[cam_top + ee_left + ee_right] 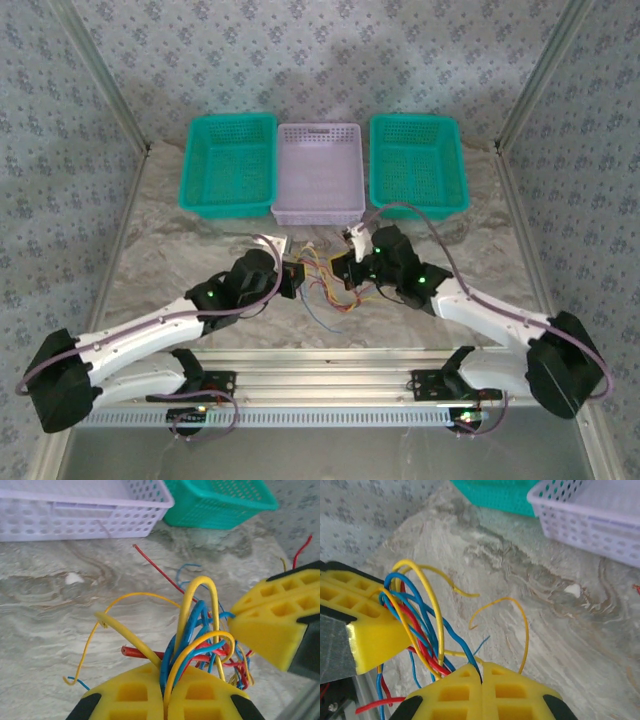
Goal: Untangle the cables
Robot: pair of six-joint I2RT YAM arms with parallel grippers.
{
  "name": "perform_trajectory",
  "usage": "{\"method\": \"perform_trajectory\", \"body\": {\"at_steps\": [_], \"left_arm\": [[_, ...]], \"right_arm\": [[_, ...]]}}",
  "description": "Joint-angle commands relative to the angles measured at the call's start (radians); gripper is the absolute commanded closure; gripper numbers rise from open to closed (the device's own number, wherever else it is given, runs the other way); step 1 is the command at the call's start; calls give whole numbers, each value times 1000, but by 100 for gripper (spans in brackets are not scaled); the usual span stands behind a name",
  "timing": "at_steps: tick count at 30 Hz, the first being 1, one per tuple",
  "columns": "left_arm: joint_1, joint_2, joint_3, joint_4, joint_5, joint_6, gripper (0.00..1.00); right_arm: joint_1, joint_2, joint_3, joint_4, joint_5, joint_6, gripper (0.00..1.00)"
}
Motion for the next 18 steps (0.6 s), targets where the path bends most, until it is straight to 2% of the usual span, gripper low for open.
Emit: {"method": "perform_trajectory", "body": {"at_steps": [1,6,7,10,14,16,18], "left_arm": [[15,-49,-10,-104,-62,17,100],[15,-62,-10,-142,-62,32,100],[16,-63,-10,-148,25,33,100],[16,-59,-11,-148,26,34,100],[16,-40,-12,-116,48,26,100],[16,-30,-9,-92,59,14,100],[16,-26,-8,-61,54,-2,100]], "right_arm": [[-118,-89,-43,-113,206,51,100],[-229,-203,-66,-166,203,105,100],[-249,-218,-73,-165,189,114,100],[-288,-239,-82,-134,93,120,100],[-275,-200,-82,-73,-128,107,99],[-234,-172,-78,-51,-187,97,85],[-177,-159,-72,-63,-177,69,69]]}}
